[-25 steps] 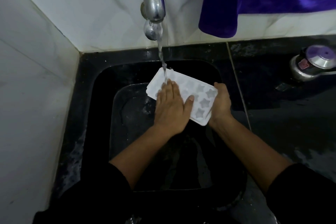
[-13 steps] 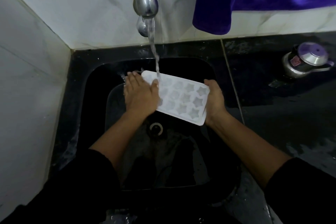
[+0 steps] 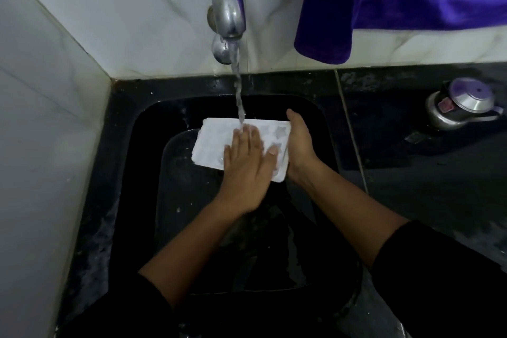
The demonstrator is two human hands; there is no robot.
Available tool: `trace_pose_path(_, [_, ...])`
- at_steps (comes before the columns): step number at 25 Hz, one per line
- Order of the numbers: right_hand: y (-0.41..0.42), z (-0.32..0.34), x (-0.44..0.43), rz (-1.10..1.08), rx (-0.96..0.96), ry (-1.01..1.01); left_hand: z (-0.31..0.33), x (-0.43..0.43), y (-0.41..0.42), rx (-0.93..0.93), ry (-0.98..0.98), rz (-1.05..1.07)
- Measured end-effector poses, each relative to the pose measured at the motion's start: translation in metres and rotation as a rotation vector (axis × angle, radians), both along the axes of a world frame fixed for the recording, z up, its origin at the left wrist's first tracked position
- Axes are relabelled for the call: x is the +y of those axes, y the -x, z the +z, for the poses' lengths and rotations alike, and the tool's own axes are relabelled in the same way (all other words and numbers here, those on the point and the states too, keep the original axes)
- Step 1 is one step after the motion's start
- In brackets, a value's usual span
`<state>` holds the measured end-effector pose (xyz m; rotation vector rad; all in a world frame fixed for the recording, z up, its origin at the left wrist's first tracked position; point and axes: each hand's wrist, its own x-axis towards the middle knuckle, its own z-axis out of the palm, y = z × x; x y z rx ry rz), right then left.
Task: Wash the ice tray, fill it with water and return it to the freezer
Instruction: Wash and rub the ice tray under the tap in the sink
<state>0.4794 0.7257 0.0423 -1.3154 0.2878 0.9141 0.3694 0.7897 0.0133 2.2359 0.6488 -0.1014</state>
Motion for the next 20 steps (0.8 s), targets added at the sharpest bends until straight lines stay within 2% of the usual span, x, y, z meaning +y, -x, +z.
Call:
trace_pose_path(2, [0.004,-0.005,0.002,0.153,-0.052,0.014,0.001,0.009,0.002,-0.093,0.300,0.177])
trace_pose_path(6, [0.016,-0.002,0.002,0.448,-0.330,0.040,0.019,0.027,0.012,-0.312,0.850,0.424])
trace_pose_path(8, [0.019,-0.004,0.000,0.569,-0.627,0.108,0.030,0.035,0.015,-0.367,1.044,0.473])
trace_pose_path(11, [0.018,-0.002,-0.011,0.809,-1.179,0.305,0.033,0.050,0.023,-0.449,1.400,0.508])
trace_pose_path(14, [0.017,0.002,-0.018,0.971,-1.524,0.555,0.025,0.054,0.022,-0.507,1.570,0.541])
trace_pose_path(16, [0.012,0.006,-0.019,1.068,-1.599,0.675,0.020,0.050,0.015,-0.528,1.634,0.539])
trace_pose_path(20, [0.024,0.017,-0.023,1.119,-1.657,0.613,0.011,0.046,-0.005,-0.532,1.702,0.564])
